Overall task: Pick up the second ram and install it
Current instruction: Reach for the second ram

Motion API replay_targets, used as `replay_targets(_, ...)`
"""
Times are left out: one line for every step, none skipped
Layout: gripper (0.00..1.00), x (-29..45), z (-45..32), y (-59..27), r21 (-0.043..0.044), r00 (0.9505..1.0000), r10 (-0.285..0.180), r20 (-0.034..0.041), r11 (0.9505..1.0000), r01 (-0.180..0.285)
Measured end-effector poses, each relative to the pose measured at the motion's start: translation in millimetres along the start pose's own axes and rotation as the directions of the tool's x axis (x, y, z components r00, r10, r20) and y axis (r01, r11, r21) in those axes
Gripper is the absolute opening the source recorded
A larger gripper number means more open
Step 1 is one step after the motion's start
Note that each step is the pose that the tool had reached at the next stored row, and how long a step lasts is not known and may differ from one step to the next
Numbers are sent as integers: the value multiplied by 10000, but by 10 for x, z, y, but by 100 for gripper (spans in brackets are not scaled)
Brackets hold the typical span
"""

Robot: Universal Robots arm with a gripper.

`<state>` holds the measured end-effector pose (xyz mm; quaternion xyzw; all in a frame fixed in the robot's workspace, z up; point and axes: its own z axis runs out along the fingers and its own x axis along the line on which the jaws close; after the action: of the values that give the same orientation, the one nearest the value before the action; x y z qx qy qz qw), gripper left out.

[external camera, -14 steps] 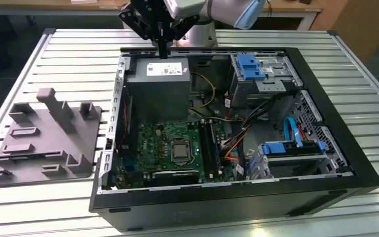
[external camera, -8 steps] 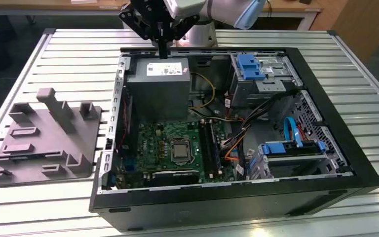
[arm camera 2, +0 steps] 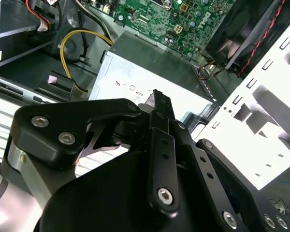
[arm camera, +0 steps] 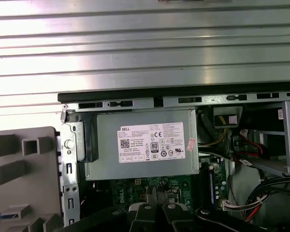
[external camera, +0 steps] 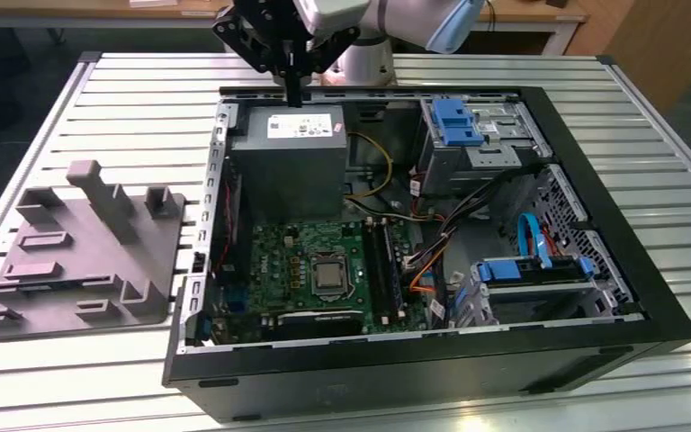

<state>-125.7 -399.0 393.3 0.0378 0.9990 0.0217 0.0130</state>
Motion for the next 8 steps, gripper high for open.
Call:
replay_targets(10, 12, 0, -1, 1, 10000, 0, 0, 10000, 0)
replay_targets(10, 27, 0, -2, 0, 10000, 0, 0, 10000, 0)
replay_targets(10, 47, -1, -3, 1, 10000, -1, 0, 10000, 1)
replay_targets(10, 69, -1, -5, 0, 10000, 0, 1, 10000, 0)
replay_targets(10, 93, -1, -7, 0, 10000, 1, 1, 10000, -1)
replay_targets(10, 116, -1, -9, 0, 10000, 2, 1, 10000, -2)
replay_targets(10, 141, -2, -11, 0, 10000, 1, 1, 10000, -1)
replay_targets(10, 167, -3, -13, 0, 10000, 0, 1, 10000, 0)
